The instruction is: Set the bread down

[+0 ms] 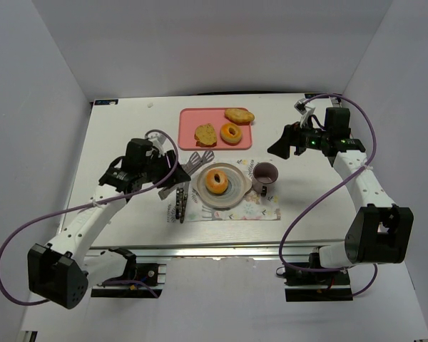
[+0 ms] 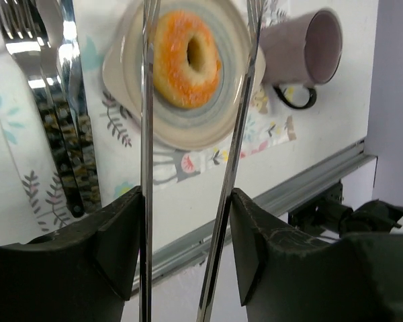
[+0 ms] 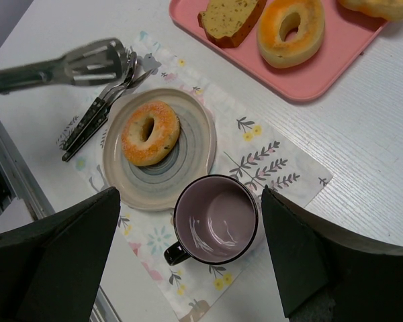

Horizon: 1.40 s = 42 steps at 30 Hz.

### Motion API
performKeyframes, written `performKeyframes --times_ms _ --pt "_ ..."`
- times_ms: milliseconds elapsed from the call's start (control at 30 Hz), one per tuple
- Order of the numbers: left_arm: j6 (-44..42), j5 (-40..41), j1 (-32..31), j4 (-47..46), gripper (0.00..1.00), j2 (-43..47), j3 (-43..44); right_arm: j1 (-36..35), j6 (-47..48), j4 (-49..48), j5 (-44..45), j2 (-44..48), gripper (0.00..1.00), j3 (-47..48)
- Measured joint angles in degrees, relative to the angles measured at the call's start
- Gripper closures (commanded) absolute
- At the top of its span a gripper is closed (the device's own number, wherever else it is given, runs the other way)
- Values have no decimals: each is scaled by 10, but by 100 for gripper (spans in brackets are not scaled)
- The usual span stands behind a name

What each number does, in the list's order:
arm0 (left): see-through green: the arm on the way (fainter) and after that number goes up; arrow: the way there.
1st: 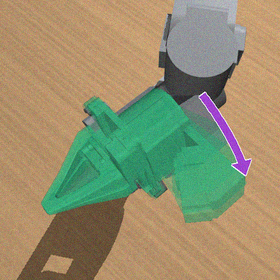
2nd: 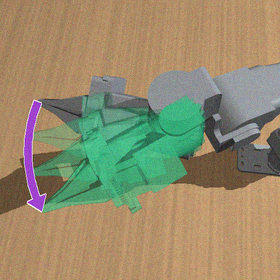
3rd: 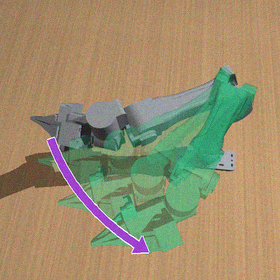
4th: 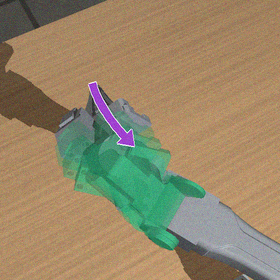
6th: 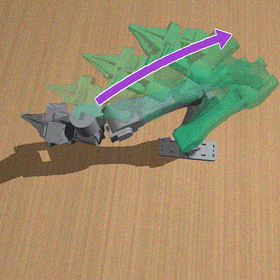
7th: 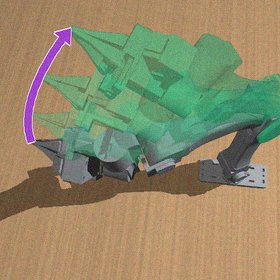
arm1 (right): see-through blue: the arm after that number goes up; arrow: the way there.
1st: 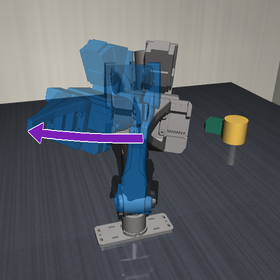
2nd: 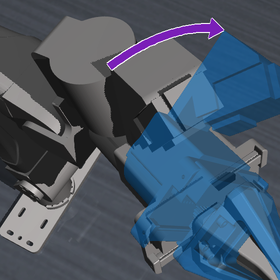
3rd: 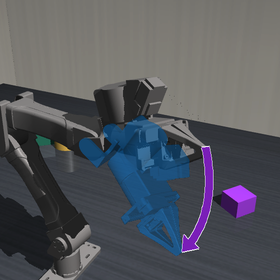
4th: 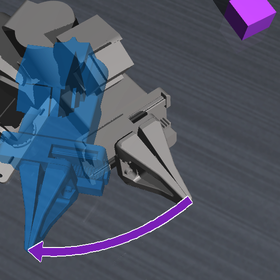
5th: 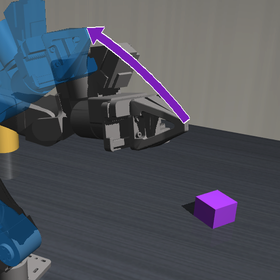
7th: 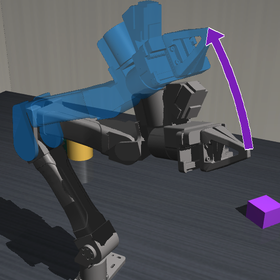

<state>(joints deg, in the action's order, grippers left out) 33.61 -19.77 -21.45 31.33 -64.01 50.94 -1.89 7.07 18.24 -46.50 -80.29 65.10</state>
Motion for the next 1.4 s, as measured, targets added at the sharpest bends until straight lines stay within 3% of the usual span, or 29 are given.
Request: performKeyframes --times_ms 133,333,633,967,1100,1233,1400 --pt "-18 27 21 15 43 2 33 0 2 0 0 0 11 0" --pt "-63 95 108 42 48 -21 39 0 9 0 -1 0 11 0" --pt "-167 265 152 -36 40 -148 38 0 21 13 -5 0 11 1" --pt "-213 288 184 -107 33 -333 39 0 35 24 -4 9 11 1" --pt "-221 288 188 -122 31 -340 45 0 41 31 1 11 11 4" --pt "-223 289 190 -136 2 -329 30 -10 43 45 40 11 11 19" --pt "-218 287 191 -126 2 -280 2 -35 25 61 122 11 11 46"
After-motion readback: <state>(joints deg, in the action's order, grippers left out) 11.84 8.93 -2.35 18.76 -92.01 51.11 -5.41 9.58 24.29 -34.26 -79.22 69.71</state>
